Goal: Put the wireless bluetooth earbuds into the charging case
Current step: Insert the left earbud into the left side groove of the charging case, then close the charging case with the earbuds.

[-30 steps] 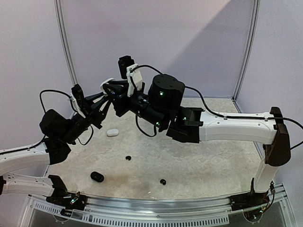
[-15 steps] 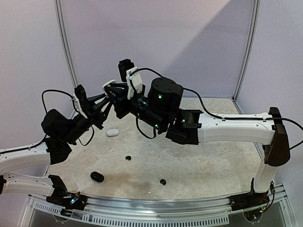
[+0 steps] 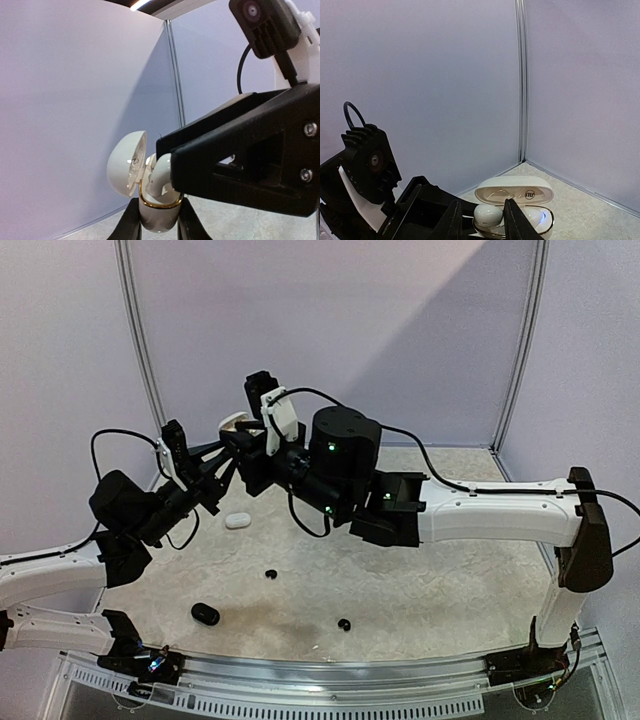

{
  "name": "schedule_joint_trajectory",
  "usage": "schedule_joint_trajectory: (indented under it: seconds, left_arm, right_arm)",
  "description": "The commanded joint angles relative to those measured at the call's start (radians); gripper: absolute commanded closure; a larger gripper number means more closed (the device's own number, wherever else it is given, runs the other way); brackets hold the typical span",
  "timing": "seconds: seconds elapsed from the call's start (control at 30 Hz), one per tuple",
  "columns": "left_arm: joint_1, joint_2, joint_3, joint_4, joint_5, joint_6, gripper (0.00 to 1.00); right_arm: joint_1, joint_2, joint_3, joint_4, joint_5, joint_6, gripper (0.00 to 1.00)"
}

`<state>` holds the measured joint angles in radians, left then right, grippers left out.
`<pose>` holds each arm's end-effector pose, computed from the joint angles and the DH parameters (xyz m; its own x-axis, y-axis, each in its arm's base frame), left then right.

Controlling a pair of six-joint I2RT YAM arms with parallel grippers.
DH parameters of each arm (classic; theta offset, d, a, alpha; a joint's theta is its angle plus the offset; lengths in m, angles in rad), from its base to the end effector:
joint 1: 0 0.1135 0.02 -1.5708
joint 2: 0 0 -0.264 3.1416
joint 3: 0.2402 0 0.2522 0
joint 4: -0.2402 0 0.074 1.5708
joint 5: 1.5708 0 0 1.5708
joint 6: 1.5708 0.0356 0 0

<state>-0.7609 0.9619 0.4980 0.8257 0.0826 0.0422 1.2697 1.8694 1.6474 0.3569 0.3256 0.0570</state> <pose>0.1554 -0.1520 0.3129 0.2875 -0.2157 -0.9332 0.7316 0.6782 0.0686 0.1463 0.4327 0.3849 -0.0064 0.1615 -0.9869 -0.8118 0.5754 0.0994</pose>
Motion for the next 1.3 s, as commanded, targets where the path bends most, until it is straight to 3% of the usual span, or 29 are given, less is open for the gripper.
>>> schedule_joint_trajectory:
  seconds: [0.0,0.43,0.77,0.83,1.03,1.13,1.27]
  left_arm:
    - [-0.015,-0.011,0.002,0.057,0.028,-0.031,1.00]
    - [-0.015,-0.028,0.000,-0.033,-0.001,-0.153,1.00]
    - [-0.015,-0.037,0.003,-0.095,0.004,-0.124,1.00]
    - [-0.014,-0.046,0.004,-0.137,0.038,-0.038,1.00]
    - [-0.012,-0.076,0.031,-0.325,0.145,0.507,1.00]
    - [-0.013,-0.070,0.042,-0.359,0.168,0.719,1.00]
    - [-0.014,-0.051,0.059,-0.353,0.163,0.890,1.00]
  right_arm:
    - [-0.001,0.019,0.025,-0.109,0.049,-0.021,0.71]
    - [0.001,-0.016,0.111,-0.216,-0.001,-0.045,0.47]
    - [-0.001,-0.113,0.183,-0.369,-0.034,-0.041,0.39]
    - [-0.005,-0.139,0.224,-0.457,-0.050,-0.008,0.37]
    - [-0.057,-0.187,0.253,-0.692,-0.034,0.182,0.36]
    - [-0.064,-0.146,0.286,-0.776,0.026,0.245,0.37]
    - [-0.065,-0.041,0.363,-0.848,0.011,0.268,0.38]
